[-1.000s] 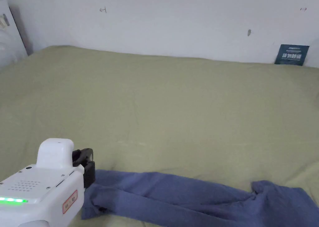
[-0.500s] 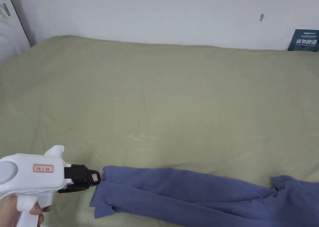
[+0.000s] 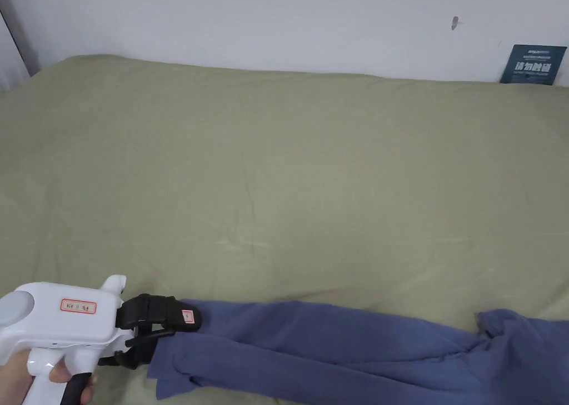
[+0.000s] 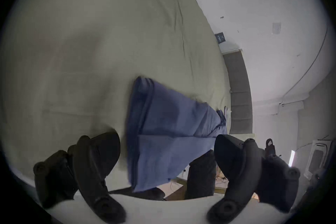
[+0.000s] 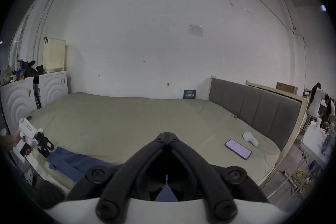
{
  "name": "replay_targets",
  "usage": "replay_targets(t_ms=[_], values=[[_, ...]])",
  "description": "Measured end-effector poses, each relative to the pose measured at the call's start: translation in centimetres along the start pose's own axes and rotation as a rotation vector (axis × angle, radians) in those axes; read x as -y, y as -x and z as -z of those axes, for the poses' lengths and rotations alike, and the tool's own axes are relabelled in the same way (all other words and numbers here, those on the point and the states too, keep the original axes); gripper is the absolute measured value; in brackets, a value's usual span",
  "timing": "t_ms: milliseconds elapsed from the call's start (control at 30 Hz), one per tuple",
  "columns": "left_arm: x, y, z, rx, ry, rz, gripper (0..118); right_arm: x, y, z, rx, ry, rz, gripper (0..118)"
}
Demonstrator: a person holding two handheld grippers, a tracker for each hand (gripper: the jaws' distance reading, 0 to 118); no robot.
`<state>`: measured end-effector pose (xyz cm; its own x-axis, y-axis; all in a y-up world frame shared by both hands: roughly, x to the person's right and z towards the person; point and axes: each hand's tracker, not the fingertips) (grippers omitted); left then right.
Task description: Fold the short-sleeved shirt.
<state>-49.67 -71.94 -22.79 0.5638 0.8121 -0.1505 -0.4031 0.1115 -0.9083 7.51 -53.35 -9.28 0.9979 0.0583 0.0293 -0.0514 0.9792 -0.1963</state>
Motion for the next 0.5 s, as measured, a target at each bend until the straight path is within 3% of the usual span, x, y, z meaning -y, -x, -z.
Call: replay_targets(t_ms=[100,167,200,233,267,300,500], values=[[-0.1,0.1,1.3,0.065,0.009,-0.030,107,0.0,0.0,-0.1,-0.003,0.005,-0.001,0],[0.0,-0.2,2.0,0.060,0.017,-0.028,98,-0.1,0.0,-0.2,0.004,-0.003,-0.002,0],[0.0,-0.2,1.9,0.053,0.012,-0.028,79,-0.1,-0.1,-0.2,0.002,-0.006,-0.001,0],[0.1,-0.2,2.0,0.053,0.012,-0.027,17,-0.2,-0.1,-0.3,0.002,-0.013,-0.001,0],[0.3,-0.2,2.4,-0.002,0.002,-0.051,8,-0.2,-0.1,-0.3,0.001,-0.016,0.000,0],[0.6,-0.6,2.4,-0.063,-0.028,-0.036,8,-0.3,-0.2,-0.3,-0.002,-0.018,-0.001,0],[0.4,0.0,-0.7,-0.019,-0.109,-0.052,8,-0.8,-0.7,-0.2,-0.020,-0.030,0.013,0]])
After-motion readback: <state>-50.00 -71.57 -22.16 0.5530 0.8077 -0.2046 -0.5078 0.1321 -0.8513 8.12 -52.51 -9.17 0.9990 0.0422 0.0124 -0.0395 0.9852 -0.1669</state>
